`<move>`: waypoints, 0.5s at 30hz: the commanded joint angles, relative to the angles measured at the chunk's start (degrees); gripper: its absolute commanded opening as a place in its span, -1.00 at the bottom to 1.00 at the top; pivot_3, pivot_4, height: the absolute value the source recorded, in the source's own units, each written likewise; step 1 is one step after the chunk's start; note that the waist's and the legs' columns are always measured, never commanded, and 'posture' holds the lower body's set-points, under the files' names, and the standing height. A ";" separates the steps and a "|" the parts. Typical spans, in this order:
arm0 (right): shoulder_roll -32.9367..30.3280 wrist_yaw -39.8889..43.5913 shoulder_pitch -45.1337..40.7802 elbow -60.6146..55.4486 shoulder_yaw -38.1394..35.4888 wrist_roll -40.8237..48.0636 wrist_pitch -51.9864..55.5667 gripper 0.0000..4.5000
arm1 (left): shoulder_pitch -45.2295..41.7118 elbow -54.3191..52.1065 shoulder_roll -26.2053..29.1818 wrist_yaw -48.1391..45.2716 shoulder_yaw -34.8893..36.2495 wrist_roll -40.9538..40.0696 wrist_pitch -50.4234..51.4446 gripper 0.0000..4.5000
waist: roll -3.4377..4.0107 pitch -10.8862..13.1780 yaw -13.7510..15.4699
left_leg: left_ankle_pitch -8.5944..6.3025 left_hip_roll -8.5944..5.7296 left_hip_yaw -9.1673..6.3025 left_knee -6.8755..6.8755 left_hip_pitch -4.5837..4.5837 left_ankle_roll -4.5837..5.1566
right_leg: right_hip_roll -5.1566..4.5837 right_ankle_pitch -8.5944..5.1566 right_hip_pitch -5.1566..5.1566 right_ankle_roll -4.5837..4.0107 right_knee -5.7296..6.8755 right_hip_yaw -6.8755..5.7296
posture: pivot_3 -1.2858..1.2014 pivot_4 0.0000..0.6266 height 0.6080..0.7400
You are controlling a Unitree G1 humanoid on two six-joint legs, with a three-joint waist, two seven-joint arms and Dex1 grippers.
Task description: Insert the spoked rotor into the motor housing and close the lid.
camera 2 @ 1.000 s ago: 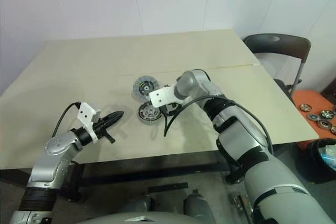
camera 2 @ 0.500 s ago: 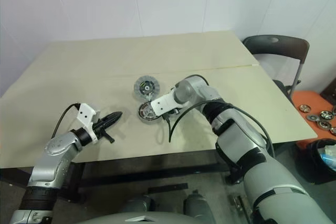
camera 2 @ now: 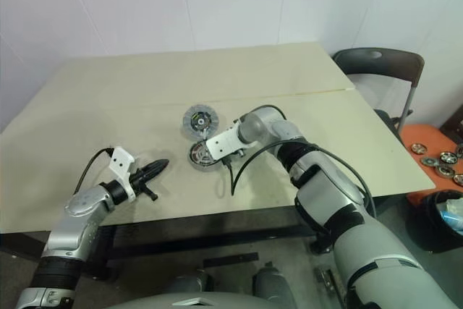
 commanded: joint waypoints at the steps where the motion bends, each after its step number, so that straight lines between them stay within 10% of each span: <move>1: 0.32 0.18 -1.56 -1.86 -0.96 0.34 -0.60 0.30 | -1.02 0.56 0.13 -0.49 0.17 0.31 -2.35 -1.00 | 0.00 0.00 0.02 | 0.00 0.00 0.00 0.00 0.00 0.00 | 0.00 0.00 0.00 0.00 0.00 0.00 | 0.03 -1.00 1.00; 6: -0.38 -0.86 -2.03 -3.37 0.07 -1.30 -1.52 0.99 | -1.12 1.75 -0.04 -0.42 -0.34 0.94 -2.82 -1.00 | 0.00 0.00 0.06 | 0.00 0.00 -0.01 -0.03 -0.03 0.00 | -0.01 0.00 0.00 0.01 0.00 0.00 | 0.03 -1.00 1.00; 15: -3.08 -2.49 -1.49 -5.40 3.30 -6.55 -6.79 0.99 | -1.17 0.10 0.01 0.77 -1.14 1.64 -1.26 -1.00 | 0.00 0.00 0.21 | 0.00 -0.01 -0.01 -0.03 -0.06 0.00 | -0.02 0.00 -0.04 0.01 0.00 -0.01 | 0.03 -1.00 1.00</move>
